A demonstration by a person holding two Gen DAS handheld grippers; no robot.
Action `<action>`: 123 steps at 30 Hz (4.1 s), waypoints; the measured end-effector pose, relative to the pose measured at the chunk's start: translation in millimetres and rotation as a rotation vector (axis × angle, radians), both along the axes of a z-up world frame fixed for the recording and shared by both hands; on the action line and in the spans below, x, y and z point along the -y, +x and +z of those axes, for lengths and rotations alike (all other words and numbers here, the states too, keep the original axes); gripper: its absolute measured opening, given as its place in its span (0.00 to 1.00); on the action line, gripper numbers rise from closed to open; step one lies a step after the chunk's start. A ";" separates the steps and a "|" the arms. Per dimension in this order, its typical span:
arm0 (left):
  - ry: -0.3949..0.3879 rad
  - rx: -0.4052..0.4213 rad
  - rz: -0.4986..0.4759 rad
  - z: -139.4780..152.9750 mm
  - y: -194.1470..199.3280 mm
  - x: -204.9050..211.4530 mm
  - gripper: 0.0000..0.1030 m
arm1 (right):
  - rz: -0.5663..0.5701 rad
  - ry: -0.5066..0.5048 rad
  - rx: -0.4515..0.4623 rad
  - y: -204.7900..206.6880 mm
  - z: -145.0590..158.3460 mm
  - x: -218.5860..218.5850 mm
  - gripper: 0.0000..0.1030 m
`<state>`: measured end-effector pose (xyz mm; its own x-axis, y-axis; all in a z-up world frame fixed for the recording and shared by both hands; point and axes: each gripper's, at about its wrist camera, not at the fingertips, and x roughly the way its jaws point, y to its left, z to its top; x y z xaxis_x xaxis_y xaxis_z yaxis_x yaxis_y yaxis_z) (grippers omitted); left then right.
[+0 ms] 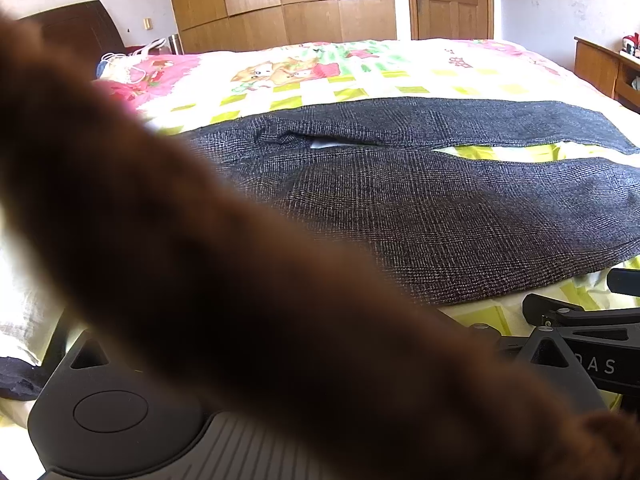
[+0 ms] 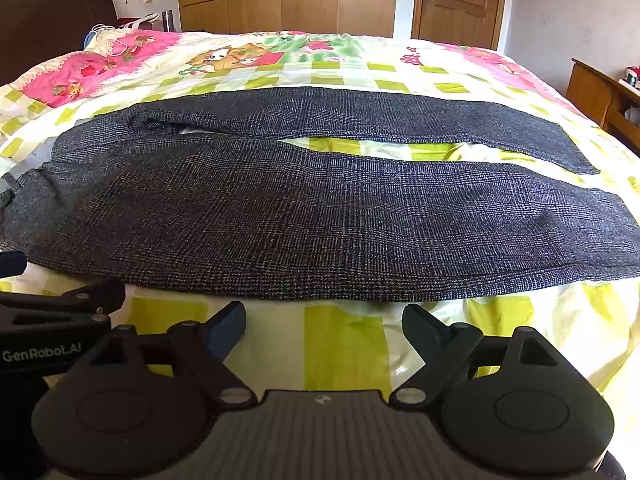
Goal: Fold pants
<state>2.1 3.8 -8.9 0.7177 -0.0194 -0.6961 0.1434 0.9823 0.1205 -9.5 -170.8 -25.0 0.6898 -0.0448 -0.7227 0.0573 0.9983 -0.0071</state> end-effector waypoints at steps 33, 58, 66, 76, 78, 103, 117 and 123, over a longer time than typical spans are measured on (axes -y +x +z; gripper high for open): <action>-0.005 0.001 -0.010 1.8 0.0 -0.5 1.00 | 0.010 0.003 -0.006 0.5 0.1 0.9 0.90; -0.005 0.002 -0.009 1.6 -0.1 0.5 1.00 | 0.009 0.003 -0.006 0.5 0.1 0.5 0.89; -0.004 0.003 -0.010 1.5 0.1 0.7 1.00 | 0.009 0.003 -0.006 0.5 0.2 0.5 0.89; -0.004 0.003 -0.010 1.3 0.0 0.8 1.00 | 0.009 0.002 -0.006 0.5 0.2 0.3 0.89; -0.004 0.003 -0.010 1.3 0.0 0.9 1.00 | 0.009 0.002 -0.006 0.5 0.2 0.3 0.89; -0.004 0.004 -0.010 0.9 -0.2 1.1 1.00 | 0.010 0.004 -0.007 0.7 -0.6 0.5 0.89; -0.004 0.005 -0.010 0.8 -0.1 1.3 1.00 | 0.010 0.003 -0.007 0.8 -0.4 0.4 0.89; -0.004 0.005 -0.010 0.5 -0.4 1.3 1.00 | 0.010 0.003 -0.008 0.8 -0.4 0.4 0.89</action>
<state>1.7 2.4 -8.4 0.7211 -0.0294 -0.6923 0.1524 0.9814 0.1171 -8.7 -171.1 -25.5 0.6844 -0.0359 -0.7282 0.0474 0.9989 -0.0046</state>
